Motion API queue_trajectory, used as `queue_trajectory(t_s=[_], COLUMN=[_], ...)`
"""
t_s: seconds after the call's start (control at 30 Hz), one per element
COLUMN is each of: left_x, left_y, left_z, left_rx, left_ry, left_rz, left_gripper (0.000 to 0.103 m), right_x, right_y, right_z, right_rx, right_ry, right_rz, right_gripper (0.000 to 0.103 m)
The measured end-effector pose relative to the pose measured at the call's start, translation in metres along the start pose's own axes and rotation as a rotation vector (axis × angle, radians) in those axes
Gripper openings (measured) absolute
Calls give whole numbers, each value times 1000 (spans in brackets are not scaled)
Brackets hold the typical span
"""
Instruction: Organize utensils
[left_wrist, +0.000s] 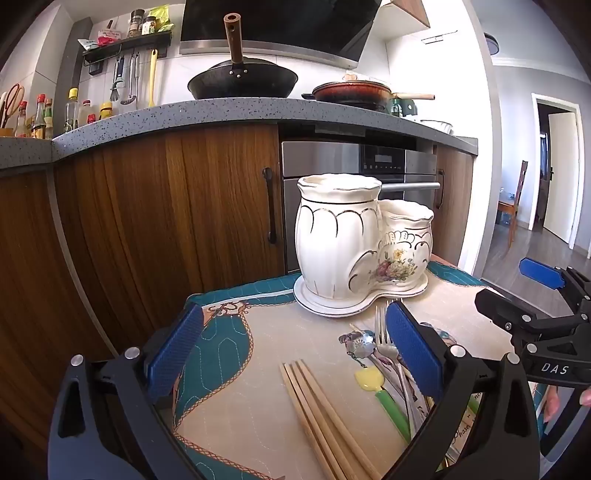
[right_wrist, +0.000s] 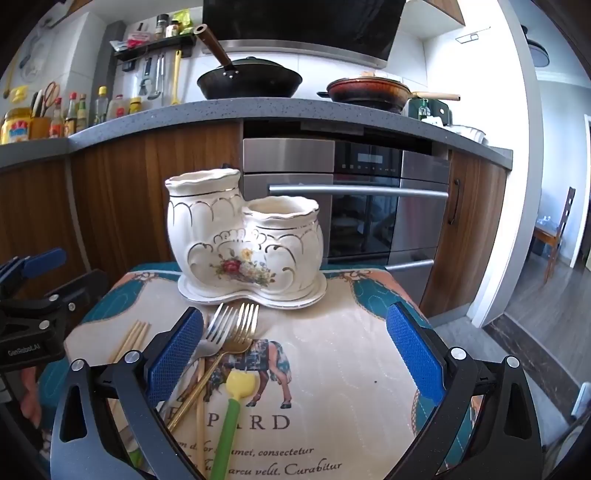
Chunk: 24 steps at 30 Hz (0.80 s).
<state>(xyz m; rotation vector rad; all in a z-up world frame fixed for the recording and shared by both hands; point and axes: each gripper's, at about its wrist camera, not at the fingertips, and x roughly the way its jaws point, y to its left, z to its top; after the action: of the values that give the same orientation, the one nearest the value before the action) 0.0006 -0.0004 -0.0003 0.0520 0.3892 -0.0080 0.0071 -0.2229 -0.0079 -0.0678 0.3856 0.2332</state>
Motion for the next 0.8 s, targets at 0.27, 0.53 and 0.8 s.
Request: queue_trajectory(t_s=[0.27,0.53,0.8], left_x=[2,4,5], left_y=[1,2,1], left_z=[1,-1,-2], left_rx=[-7,-12,-13], left_ry=[-3,-3,-1], left_rz=[-1,-3,-5], left_gripper=[98,98,98], right_x=[1,1,0], right_y=[-1,-3,-1], right_z=[-1,2,0], right_rx=[-4,5,-11], right_ry=[-2,1,-1], right_rz=[-4,-5,-9], right_gripper=[98,98,98])
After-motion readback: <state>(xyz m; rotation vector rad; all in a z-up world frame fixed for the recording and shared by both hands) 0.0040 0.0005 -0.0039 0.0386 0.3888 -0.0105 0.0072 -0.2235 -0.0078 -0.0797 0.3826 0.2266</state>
